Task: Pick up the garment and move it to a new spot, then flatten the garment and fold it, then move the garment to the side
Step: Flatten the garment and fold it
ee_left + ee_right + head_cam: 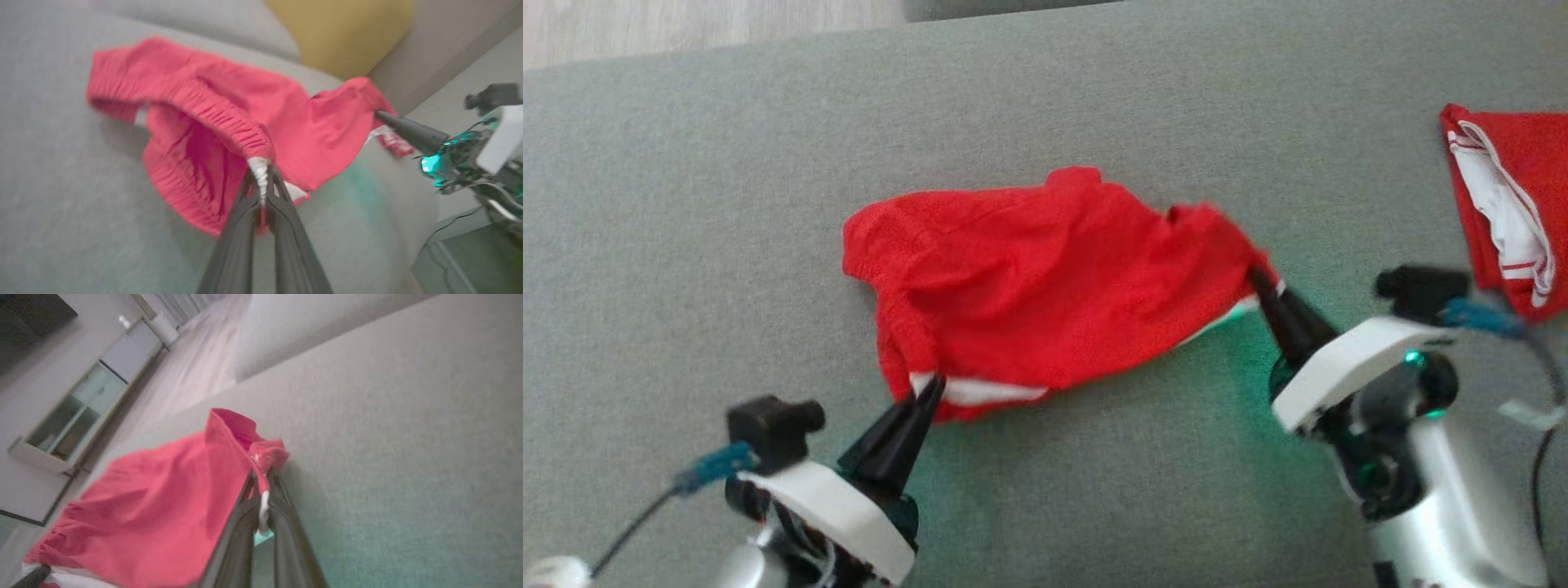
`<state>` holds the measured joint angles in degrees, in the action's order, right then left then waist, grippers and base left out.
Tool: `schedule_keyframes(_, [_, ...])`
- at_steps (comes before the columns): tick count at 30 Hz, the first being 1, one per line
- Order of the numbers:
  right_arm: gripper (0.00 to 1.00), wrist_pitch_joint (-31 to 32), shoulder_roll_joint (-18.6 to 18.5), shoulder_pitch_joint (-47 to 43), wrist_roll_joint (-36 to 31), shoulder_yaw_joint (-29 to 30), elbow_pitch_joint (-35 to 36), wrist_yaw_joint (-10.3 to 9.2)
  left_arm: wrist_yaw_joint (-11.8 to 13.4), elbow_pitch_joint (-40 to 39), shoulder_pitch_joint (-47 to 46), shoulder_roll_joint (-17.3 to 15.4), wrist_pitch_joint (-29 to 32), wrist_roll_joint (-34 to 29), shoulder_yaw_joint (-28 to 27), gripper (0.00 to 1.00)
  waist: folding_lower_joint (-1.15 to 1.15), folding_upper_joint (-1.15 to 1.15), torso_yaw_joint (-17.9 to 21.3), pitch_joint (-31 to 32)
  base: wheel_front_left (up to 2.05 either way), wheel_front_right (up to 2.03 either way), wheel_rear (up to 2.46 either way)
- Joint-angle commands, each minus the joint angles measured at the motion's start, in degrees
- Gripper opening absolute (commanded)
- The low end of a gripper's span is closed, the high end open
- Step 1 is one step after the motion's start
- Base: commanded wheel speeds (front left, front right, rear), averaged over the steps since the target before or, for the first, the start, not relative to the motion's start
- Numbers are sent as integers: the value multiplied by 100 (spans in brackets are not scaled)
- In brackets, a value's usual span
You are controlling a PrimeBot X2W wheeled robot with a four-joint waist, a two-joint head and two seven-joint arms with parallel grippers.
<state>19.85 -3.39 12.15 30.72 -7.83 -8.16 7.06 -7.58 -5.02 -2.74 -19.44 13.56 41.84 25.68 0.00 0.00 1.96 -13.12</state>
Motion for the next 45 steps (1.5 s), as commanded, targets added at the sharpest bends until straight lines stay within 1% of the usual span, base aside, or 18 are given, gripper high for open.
schedule_keyframes(1, [0,228,22,23,379,35,722,43,9,-658,-238,-231,31,250,-287,0,0,0,32,42,0,0,0])
schedule_keyframes(6, [0,1017,-21,-172,1387,523,2406,43,25,-2036,-359,-485,206,936,-728,0,0,0,187,222,0,0,0])
schedule_keyframes(12, [0,1749,36,-300,2531,1316,4130,43,218,-3615,-559,-695,604,1836,-1235,0,0,0,475,268,0,0,0])
schedule_keyframes(13, [0,1749,36,-300,2531,1316,4130,43,218,-3615,-559,-695,604,1836,-1235,0,0,0,475,268,0,0,0])
schedule_keyframes(15, [0,1882,45,-261,2931,1535,4522,43,302,-4033,-705,-757,776,2149,-1345,0,0,0,580,196,0,0,0])
schedule_keyframes(17, [0,1924,48,-146,3298,1733,4738,43,404,-4316,-938,-841,979,2426,-1443,0,0,0,671,44,0,0,0])
schedule_keyframes(20, [0,2078,49,272,3492,1899,4738,43,547,-4286,-1515,-983,1287,2686,-1586,0,0,0,770,-197,0,0,0])
schedule_keyframes(22, [0,2256,50,733,3377,1947,4510,43,621,-4035,-2021,-1058,1483,2779,-1634,0,0,0,819,-422,0,0,0])
schedule_keyframes(24, [0,2376,50,1281,3210,1985,4051,43,679,-3666,-2622,-1132,1677,2769,-1639,0,0,0,847,-712,0,0,0])
schedule_keyframes(26, [0,2428,50,1907,3000,2032,3414,43,678,-3157,-3264,-1132,1832,2705,-1539,0,0,0,822,-948,0,0,0])
schedule_keyframes(28, [0,2406,50,2618,2765,2099,2698,43,648,-2544,-3922,-1080,1908,2515,-1408,0,0,0,779,-1143,0,0,0])
schedule_keyframes(32, [0,2058,50,4273,2263,2248,1130,43,578,-1099,-5367,-754,1766,1973,-1159,0,0,0,684,-1543,0,0,0])
schedule_keyframes(33, [0,1896,50,4717,2145,2284,738,43,585,-750,-5734,-643,1657,1809,-1128,0,0,0,664,-1660,0,0,0])
schedule_keyframes(35, [0,1585,51,5551,1902,2271,67,43,517,-14,-6498,-438,1390,1497,-1077,0,0,0,637,-1890,0,0,0])
schedule_keyframes(38, [0,1114,51,6486,1727,2192,-836,43,387,956,-7365,-201,959,1139,-1015,0,0,0,622,-2178,0,0,0])
schedule_keyframes(41, [0,758,51,6847,1656,1972,-1527,43,213,1698,-7775,-76,640,987,-903,0,0,0,625,-2348,0,0,0])
schedule_keyframes(45, [0,421,51,6590,1639,1727,-2091,43,63,2228,-7572,-57,394,985,-620,0,0,0,645,-2435,0,0,0])
